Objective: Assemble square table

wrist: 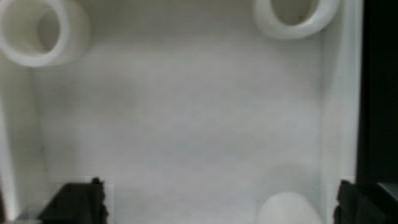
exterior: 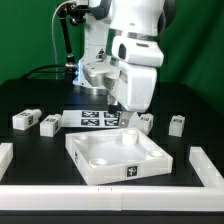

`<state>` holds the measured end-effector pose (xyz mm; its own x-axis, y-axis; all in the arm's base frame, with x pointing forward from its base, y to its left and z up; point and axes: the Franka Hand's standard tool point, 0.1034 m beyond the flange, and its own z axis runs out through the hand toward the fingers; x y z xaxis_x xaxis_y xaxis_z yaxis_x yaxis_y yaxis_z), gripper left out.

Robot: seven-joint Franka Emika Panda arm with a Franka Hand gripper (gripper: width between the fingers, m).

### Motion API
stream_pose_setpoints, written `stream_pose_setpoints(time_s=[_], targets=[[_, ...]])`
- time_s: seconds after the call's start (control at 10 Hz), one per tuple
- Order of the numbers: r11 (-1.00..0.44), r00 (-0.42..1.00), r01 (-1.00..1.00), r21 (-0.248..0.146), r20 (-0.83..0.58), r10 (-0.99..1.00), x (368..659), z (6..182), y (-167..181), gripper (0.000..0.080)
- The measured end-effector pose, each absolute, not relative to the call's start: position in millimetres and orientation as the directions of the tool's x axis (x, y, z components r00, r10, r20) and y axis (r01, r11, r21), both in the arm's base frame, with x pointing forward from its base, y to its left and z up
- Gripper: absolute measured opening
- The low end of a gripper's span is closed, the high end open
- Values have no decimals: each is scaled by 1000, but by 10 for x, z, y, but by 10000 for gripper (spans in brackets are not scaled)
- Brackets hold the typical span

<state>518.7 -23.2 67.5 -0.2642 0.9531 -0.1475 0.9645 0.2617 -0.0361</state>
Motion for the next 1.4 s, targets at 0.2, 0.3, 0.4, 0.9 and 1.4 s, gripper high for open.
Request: stream_pose_setpoints(time_s=[0.2, 0.3, 0.4, 0.9, 1.4], targets=[[365, -378, 924, -114, -129, 917, 5045, 553, -354, 650], [323, -335, 940, -111, -113, 935, 5026, 541, -395, 650], [324, -336, 940, -111, -115, 935, 5025, 540, -404, 650], [247, -242, 968, 38, -100, 965, 4997, 445, -257, 650], [176, -179, 984, -40, -84, 980, 4685, 102, -312, 650]])
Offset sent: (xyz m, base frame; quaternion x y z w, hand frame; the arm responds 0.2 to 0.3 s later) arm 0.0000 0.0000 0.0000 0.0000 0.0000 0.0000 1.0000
